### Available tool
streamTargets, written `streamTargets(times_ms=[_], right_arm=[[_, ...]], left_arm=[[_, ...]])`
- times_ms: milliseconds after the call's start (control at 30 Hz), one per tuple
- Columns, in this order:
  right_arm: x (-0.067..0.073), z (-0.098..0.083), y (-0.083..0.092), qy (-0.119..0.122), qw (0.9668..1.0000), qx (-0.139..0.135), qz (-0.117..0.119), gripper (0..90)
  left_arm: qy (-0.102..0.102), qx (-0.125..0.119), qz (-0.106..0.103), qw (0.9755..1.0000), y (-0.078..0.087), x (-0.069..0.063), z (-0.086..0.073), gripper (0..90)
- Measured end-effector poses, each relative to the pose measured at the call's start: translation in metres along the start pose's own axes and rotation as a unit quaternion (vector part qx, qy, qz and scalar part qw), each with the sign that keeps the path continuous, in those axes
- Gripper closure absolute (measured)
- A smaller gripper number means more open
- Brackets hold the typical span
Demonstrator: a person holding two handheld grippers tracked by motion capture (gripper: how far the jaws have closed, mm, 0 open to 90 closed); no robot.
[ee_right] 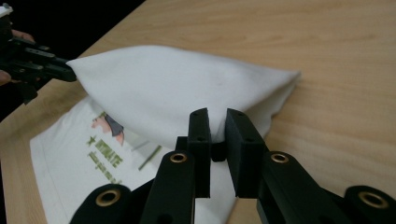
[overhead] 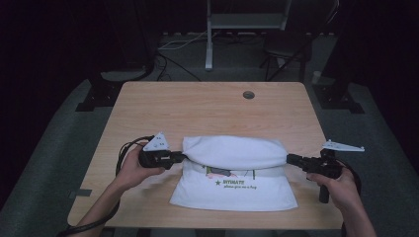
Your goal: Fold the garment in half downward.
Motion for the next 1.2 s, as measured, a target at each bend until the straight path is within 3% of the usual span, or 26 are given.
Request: streamTargets(times_ms=[367,933,1200], right_arm=[[0.003,-0.024,0.000,-0.006,0.9998,0.021,-0.001,80.7],[0.012,-0.024,-0.001,0.029,0.9990,0.025,-0.024,80.6],[0.023,-0.018,0.010,0.034,0.9994,0.002,-0.011,80.6]], left_arm=[[0.003,0.008,-0.007,0.9999,-0.006,-0.006,-0.017,79.5],[0.013,-0.011,-0.007,0.9998,-0.002,-0.014,-0.019,79.6],[0.019,-0.026,-0.024,0.9992,0.008,-0.020,-0.019,79.8]])
Point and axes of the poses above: each handheld gripper's, and its own axes: y roughly backward along the jaws, z roughly out of its top, x roughly to its left, the point moved 1 cm from there along -y, roughly forward along the jaws, and after that the axes turned 11 degrees about y, right-handed, at the moved point
